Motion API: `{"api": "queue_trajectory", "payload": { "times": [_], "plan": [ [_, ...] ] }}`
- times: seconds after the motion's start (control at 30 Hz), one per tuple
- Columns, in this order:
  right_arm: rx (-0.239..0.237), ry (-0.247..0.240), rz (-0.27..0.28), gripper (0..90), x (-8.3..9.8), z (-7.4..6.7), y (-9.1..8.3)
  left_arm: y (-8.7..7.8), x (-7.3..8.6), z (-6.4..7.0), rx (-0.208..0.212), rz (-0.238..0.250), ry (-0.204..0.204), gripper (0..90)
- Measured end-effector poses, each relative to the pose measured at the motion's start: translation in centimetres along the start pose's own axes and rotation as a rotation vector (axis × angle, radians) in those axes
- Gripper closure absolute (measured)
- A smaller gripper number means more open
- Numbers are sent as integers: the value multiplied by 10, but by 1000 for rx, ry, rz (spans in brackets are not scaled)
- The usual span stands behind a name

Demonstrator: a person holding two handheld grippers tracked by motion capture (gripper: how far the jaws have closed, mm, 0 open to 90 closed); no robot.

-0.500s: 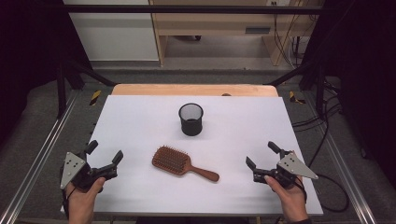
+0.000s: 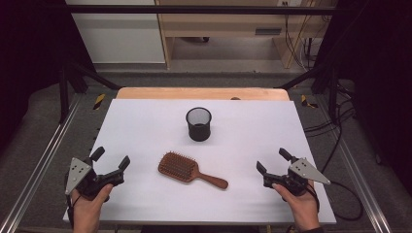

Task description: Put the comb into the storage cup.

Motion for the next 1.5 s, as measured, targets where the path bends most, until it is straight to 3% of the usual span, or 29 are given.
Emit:
{"api": "queue_trajectory", "payload": {
  "times": [0.1, 0.27, 0.37, 0.5, 0.53, 0.73, 1.0, 1.23, 1.5],
  "plan": [
    [-3, 2, 3, 58, -1, 1, -1, 5, -2, 7, 9, -23, 9, 102],
    [-5, 9, -1, 61, 0, 1, 1, 24, -9, 15, 15, -64, 59, 223],
    [-5, 4, -4, 60, 0, -1, 2, 37, -10, 14, 15, -81, 32, 317],
    [-5, 7, -8, 60, 1, -3, 5, 49, -6, 15, 21, -109, 33, 441],
    [-6, 4, -11, 59, 2, -4, 6, 55, 0, 16, 27, -135, 40, 469],
    [-31, -19, -26, 60, 3, -9, 7, 59, 11, 17, 71, -181, 27, 653],
    [-31, -20, -26, 63, 2, -9, 6, 57, 11, 24, 149, -227, 29, 886],
    [-26, -39, -45, 67, 3, -10, 7, 61, 14, 30, 190, -276, 12, 900],
    [-24, -42, -58, 68, 4, -10, 8, 67, 19, 38, 225, -370, 56, 900]
  ]
}}
Point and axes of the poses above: each handheld gripper's, and its own axes: y roughly forward along the jaws, x roughly out of its underside, z roughly to its right, the point moved 3 cm from there along y, roughly forward along the jaws, and after that the axes turned 9 degrees about y, right-handed, at the moved point
